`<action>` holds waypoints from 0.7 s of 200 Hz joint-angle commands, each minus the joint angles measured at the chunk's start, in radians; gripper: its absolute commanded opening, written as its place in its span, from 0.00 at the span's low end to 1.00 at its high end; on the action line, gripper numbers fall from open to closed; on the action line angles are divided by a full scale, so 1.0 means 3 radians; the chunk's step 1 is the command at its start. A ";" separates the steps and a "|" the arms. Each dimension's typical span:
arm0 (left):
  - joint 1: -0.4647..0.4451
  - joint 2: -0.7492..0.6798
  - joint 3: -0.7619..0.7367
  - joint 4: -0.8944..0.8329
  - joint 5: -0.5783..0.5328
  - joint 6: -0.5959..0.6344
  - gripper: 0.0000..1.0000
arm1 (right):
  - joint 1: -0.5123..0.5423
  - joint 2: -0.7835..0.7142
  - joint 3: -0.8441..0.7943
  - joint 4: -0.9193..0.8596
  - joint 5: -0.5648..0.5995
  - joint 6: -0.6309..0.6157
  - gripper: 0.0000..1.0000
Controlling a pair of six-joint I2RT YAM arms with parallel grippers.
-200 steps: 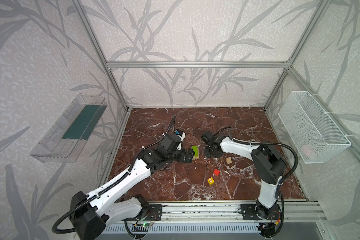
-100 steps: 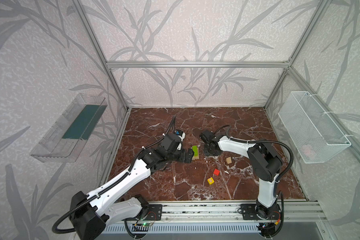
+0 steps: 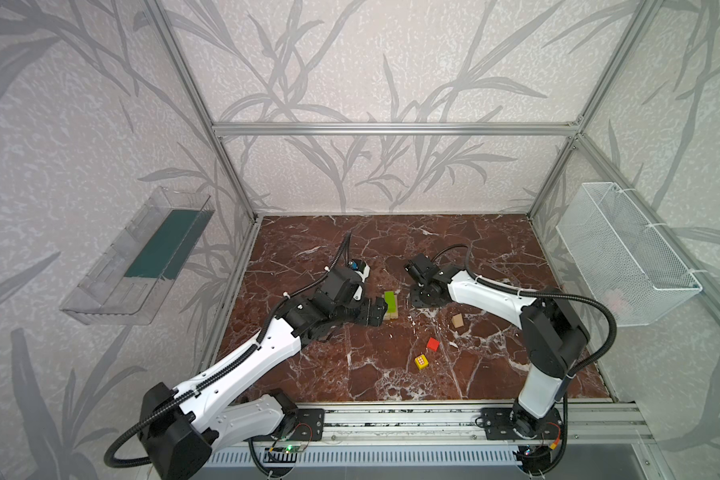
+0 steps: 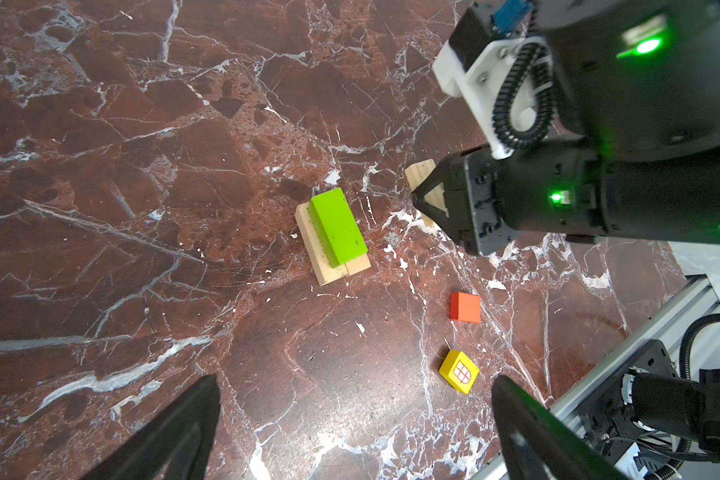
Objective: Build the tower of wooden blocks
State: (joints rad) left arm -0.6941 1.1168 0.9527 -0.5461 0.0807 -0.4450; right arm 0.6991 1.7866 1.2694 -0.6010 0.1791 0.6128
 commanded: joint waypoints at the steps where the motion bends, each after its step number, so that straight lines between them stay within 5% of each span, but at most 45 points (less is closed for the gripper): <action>1: 0.0033 -0.0076 0.0033 -0.0021 -0.0017 0.0036 0.99 | 0.0046 -0.0160 0.0147 -0.0214 -0.0104 -0.0095 0.25; 140: 0.0411 -0.0202 -0.0050 0.0056 -0.0138 -0.0085 0.99 | 0.0446 0.0404 0.1333 -0.0881 -0.0096 0.0293 0.24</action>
State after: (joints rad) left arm -0.5880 1.0794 0.9524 -0.5438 0.0605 -0.4580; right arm 0.8242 1.8587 1.6211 -0.8131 0.1371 0.6460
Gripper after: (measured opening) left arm 0.994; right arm 0.316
